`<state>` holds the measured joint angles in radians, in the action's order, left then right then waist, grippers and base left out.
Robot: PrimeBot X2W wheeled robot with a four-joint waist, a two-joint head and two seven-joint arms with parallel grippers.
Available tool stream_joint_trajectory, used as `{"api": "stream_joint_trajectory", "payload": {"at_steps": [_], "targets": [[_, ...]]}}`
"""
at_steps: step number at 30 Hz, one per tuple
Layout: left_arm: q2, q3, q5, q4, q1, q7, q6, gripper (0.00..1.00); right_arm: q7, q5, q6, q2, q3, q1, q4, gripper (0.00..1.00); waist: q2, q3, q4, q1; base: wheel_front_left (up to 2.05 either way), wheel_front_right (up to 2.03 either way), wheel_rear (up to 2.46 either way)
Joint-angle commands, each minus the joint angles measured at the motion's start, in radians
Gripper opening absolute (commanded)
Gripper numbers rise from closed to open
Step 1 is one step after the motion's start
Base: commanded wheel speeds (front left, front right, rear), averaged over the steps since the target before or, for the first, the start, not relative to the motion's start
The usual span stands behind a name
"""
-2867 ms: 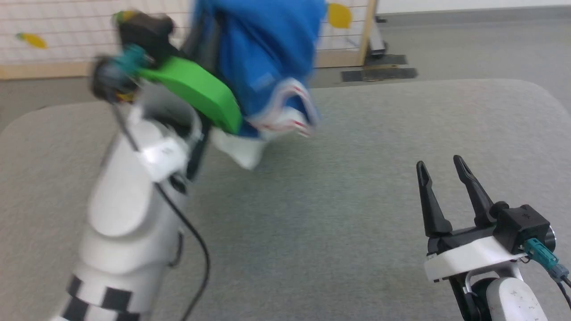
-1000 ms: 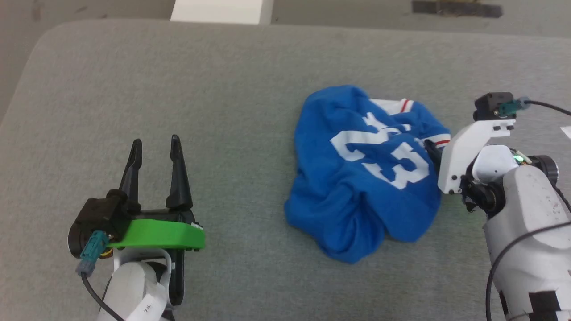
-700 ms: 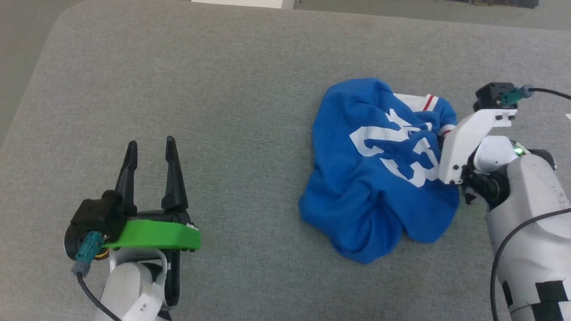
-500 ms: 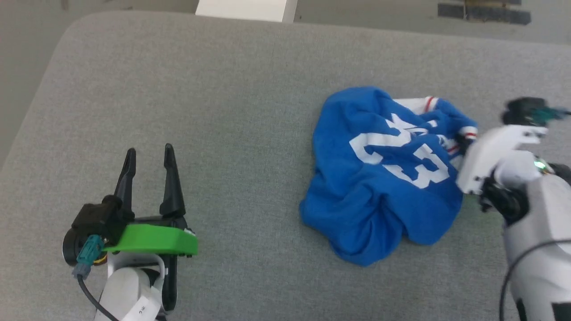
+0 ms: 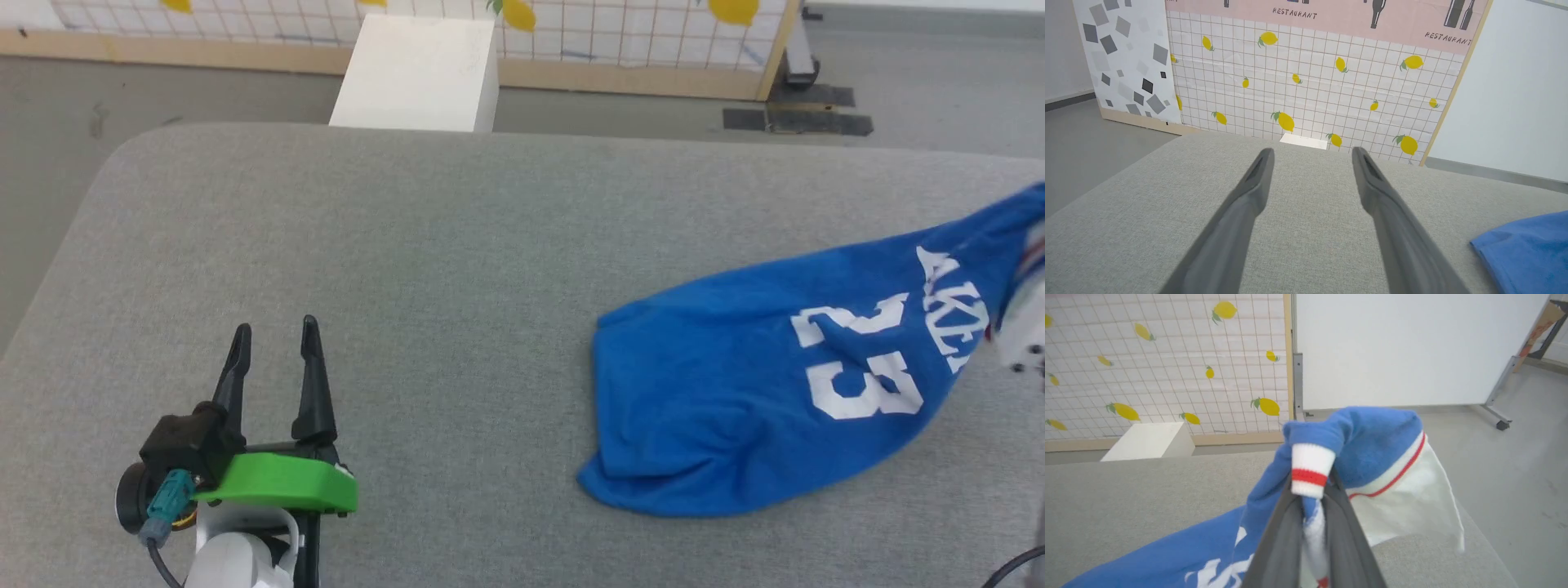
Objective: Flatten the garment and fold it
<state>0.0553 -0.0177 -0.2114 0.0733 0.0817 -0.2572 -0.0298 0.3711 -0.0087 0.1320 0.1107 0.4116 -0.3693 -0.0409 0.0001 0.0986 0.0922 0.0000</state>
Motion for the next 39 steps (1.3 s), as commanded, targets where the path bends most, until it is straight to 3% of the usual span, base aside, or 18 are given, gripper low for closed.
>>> {"api": "stream_joint_trajectory", "payload": {"at_steps": [1, 5, 9, 15, 18, 20, 21, 22, 26, 30, 34, 39], "targets": [[-0.005, 0.002, 0.009, 0.002, -0.017, -0.005, -0.005, 1.00, 0.009, -0.004, -0.001, -0.016, -0.039, 0.020, 0.049, 0.00, -0.0001, -0.018, -0.014, 0.0000, 0.00, 0.00, 0.00], [-0.005, 0.005, 0.006, 0.009, -0.023, -0.005, -0.008, 1.00, 0.043, 0.014, -0.001, -0.034, -0.253, 0.078, 0.201, 0.00, -0.0001, -0.025, -0.013, 0.0000, 0.00, 0.00, 0.00], [-0.005, 0.009, 0.003, 0.016, -0.022, -0.005, -0.013, 1.00, 0.067, 0.043, -0.001, -0.018, -0.523, 0.100, 0.246, 0.00, -0.0001, -0.025, -0.007, 0.0000, 0.00, 0.00, 0.00], [-0.005, 0.017, -0.002, 0.027, -0.012, -0.005, -0.020, 1.00, 0.098, 0.160, -0.001, 0.013, -0.912, 0.082, 0.114, 0.00, -0.0001, -0.016, 0.015, 0.0000, 0.00, 0.00, 0.00], [-0.005, 0.026, -0.007, 0.030, -0.007, -0.005, -0.020, 1.00, 0.129, 0.237, -0.001, 0.025, -1.031, 0.082, 0.002, 0.00, -0.0001, -0.008, 0.030, 0.0000, 0.00, 0.00, 0.00], [-0.005, 0.034, -0.011, 0.035, -0.004, -0.005, -0.019, 1.00, 0.151, 0.290, -0.001, 0.039, -1.091, 0.081, -0.060, 0.58, -0.0001, -0.005, 0.042, 0.0000, 0.00, 0.00, 0.00], [-0.005, 0.037, -0.013, 0.037, -0.003, -0.005, -0.020, 1.00, 0.156, 0.315, -0.001, 0.045, -1.109, 0.081, -0.083, 1.00, -0.0001, -0.004, 0.047, 0.0000, 0.00, 0.00, 0.00], [-0.005, 0.038, -0.014, 0.037, -0.003, -0.005, -0.019, 1.00, 0.159, 0.335, -0.001, 0.050, -1.122, 0.080, -0.094, 1.00, -0.0001, -0.004, 0.049, 0.0000, 0.00, 0.00, 0.00], [-0.005, 0.038, -0.017, 0.042, -0.013, -0.005, -0.016, 1.00, 0.127, 0.414, -0.001, 0.070, -1.120, 0.084, -0.078, 1.00, -0.0001, -0.011, 0.049, 0.0000, 0.00, 0.00, 0.00], [-0.005, 0.030, -0.016, 0.045, -0.021, -0.005, -0.016, 1.00, 0.011, 0.449, -0.001, 0.069, -1.008, 0.110, 0.028, 1.00, -0.0001, -0.023, 0.035, 0.0000, 0.00, 0.00, 0.00], [-0.005, 0.029, -0.007, 0.039, -0.024, -0.005, -0.023, 1.00, -0.117, 0.371, -0.001, 0.045, -0.799, 0.171, 0.139, 1.00, -0.0001, -0.037, 0.010, 0.0000, 0.00, 0.00, 0.00], [-0.004, 0.075, 0.008, 0.032, -0.021, -0.005, -0.049, 1.00, -0.238, 0.208, -0.001, -0.020, -0.515, 0.279, 0.192, 1.00, -0.0001, -0.039, -0.023, 0.0000, 0.00, 0.00, 0.00]]}}
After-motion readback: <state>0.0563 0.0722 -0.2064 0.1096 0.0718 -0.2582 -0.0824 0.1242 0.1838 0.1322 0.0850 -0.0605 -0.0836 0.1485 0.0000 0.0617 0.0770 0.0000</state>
